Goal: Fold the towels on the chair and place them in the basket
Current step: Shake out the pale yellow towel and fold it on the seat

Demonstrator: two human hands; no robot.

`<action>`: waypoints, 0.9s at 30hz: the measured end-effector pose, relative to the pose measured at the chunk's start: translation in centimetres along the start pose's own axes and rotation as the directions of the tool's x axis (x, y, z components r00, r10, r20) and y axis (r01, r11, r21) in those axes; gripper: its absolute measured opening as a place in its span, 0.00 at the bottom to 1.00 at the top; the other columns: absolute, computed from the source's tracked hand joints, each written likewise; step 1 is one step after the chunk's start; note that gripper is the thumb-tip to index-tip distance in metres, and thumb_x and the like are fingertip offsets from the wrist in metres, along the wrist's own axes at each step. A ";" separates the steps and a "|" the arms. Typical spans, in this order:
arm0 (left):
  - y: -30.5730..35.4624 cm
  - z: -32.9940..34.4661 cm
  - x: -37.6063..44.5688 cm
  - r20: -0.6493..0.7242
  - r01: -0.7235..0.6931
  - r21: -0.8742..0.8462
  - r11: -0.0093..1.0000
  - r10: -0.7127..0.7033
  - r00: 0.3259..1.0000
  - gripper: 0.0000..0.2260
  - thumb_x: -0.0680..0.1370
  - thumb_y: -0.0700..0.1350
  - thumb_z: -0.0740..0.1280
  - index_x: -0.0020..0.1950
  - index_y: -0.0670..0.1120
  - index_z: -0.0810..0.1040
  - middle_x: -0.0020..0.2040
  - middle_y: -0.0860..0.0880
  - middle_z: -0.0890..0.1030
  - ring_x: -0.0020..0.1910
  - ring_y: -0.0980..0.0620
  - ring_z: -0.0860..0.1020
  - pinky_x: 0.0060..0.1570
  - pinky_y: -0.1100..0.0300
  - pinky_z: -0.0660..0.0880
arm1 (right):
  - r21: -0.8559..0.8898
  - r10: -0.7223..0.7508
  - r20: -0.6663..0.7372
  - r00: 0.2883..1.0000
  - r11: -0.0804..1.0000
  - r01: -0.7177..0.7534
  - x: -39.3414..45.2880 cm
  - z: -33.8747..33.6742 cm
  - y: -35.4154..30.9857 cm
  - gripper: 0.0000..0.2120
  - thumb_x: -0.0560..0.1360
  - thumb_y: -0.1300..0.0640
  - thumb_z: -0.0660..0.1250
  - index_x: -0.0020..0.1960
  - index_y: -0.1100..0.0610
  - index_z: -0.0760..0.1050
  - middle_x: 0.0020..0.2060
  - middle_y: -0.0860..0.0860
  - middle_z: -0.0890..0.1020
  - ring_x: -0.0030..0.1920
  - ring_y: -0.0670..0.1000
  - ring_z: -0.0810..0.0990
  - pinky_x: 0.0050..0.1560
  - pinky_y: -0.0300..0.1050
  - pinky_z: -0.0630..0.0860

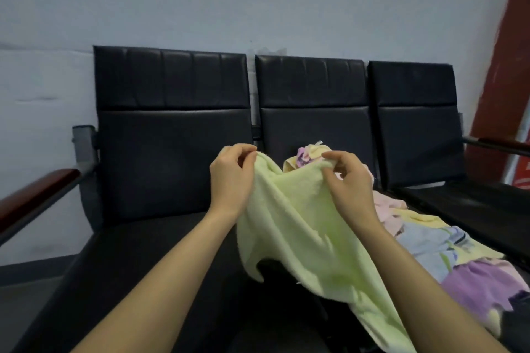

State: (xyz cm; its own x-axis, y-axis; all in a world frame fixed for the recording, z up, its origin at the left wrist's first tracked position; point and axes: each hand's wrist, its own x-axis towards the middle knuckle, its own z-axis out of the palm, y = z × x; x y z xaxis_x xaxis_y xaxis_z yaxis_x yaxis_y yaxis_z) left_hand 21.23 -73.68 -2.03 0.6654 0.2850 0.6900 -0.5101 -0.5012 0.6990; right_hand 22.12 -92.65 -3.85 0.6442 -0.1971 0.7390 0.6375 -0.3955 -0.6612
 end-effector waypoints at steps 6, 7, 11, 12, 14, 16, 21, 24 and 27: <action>0.0 -7.5 0.9 -0.063 0.015 0.015 1.000 -0.014 0.998 0.05 0.78 0.41 0.66 0.51 0.48 0.81 0.48 0.51 0.81 0.47 0.59 0.77 0.48 0.71 0.72 | 0.082 0.094 0.158 0.983 0.991 -0.108 -1.5 4.0 -3.4 0.15 0.74 0.68 0.63 0.57 0.55 0.78 0.44 0.58 0.80 0.40 0.51 0.75 0.42 0.37 0.71; -0.1 -8.5 0.8 -0.067 0.007 0.034 0.999 -0.005 0.998 0.05 0.78 0.41 0.66 0.51 0.48 0.81 0.48 0.51 0.80 0.47 0.59 0.77 0.48 0.71 0.72 | 0.081 0.106 0.194 0.975 0.989 -0.124 -2.0 4.6 -4.0 0.16 0.74 0.68 0.63 0.58 0.56 0.78 0.43 0.58 0.79 0.40 0.50 0.74 0.42 0.38 0.70; -1.3 -12.4 -0.2 -0.041 -0.054 0.183 0.982 0.062 0.997 0.06 0.78 0.41 0.65 0.53 0.46 0.80 0.49 0.53 0.78 0.47 0.57 0.77 0.51 0.62 0.74 | 0.008 0.114 0.316 0.942 0.992 -0.123 -4.2 6.2 -5.7 0.11 0.74 0.66 0.65 0.52 0.56 0.82 0.41 0.51 0.81 0.39 0.46 0.76 0.42 0.40 0.72; -1.8 -13.3 -0.6 -0.019 -0.063 0.225 0.972 0.069 0.997 0.06 0.78 0.41 0.65 0.54 0.46 0.80 0.49 0.53 0.78 0.48 0.56 0.77 0.51 0.59 0.75 | 0.000 0.122 0.326 0.937 0.992 -0.129 -4.9 6.5 -6.0 0.09 0.74 0.65 0.66 0.48 0.55 0.82 0.41 0.51 0.82 0.40 0.47 0.78 0.43 0.42 0.74; -3.1 -14.7 -1.4 0.061 -0.056 0.295 0.954 0.040 0.997 0.06 0.78 0.41 0.66 0.53 0.46 0.81 0.49 0.53 0.78 0.48 0.54 0.77 0.52 0.56 0.76 | -0.010 0.129 0.340 0.932 0.991 -0.134 -6.2 7.0 -6.3 0.07 0.74 0.63 0.67 0.44 0.53 0.82 0.42 0.52 0.83 0.42 0.47 0.79 0.44 0.41 0.75; -4.4 -15.8 -2.4 0.162 -0.014 0.321 0.947 -0.040 0.986 0.04 0.77 0.43 0.68 0.50 0.47 0.81 0.46 0.54 0.79 0.46 0.56 0.77 0.51 0.57 0.76 | -0.004 0.127 0.366 0.922 0.991 -0.135 -7.6 7.5 -6.3 0.07 0.76 0.62 0.67 0.44 0.51 0.81 0.41 0.50 0.83 0.40 0.42 0.78 0.42 0.34 0.74; -7.0 -16.6 -5.5 0.281 0.099 0.308 0.946 -0.190 0.941 0.03 0.74 0.43 0.71 0.47 0.49 0.82 0.43 0.55 0.81 0.45 0.60 0.78 0.46 0.68 0.74 | 0.002 0.182 0.417 0.891 0.980 -0.201 -11.1 9.1 -4.9 0.06 0.75 0.61 0.68 0.45 0.51 0.81 0.35 0.53 0.80 0.35 0.46 0.76 0.32 0.33 0.72; -8.2 -16.2 -6.9 0.306 0.169 0.249 0.954 -0.243 0.920 0.03 0.73 0.43 0.72 0.46 0.50 0.83 0.42 0.55 0.82 0.44 0.61 0.79 0.42 0.70 0.73 | 0.000 0.173 0.415 0.893 0.982 -0.191 -12.8 10.1 -4.1 0.06 0.73 0.61 0.71 0.43 0.49 0.79 0.29 0.48 0.73 0.31 0.41 0.70 0.34 0.32 0.66; -9.4 -15.8 -8.1 0.326 0.234 0.207 0.950 -0.293 0.899 0.05 0.74 0.43 0.72 0.46 0.52 0.83 0.43 0.57 0.82 0.45 0.62 0.79 0.42 0.68 0.73 | -0.015 0.155 0.472 0.868 0.986 -0.168 -13.6 11.0 -3.5 0.06 0.73 0.61 0.70 0.44 0.50 0.79 0.29 0.45 0.73 0.31 0.42 0.70 0.35 0.33 0.67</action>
State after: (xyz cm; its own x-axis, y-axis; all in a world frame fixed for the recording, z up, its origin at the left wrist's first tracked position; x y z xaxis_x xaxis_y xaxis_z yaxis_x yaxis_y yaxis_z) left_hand 12.05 -58.38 -11.25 0.9252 0.1365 0.3540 -0.2155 -0.5788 0.7865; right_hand 15.72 -78.69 -13.00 0.8572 0.1916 0.4781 0.5143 -0.3700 -0.7737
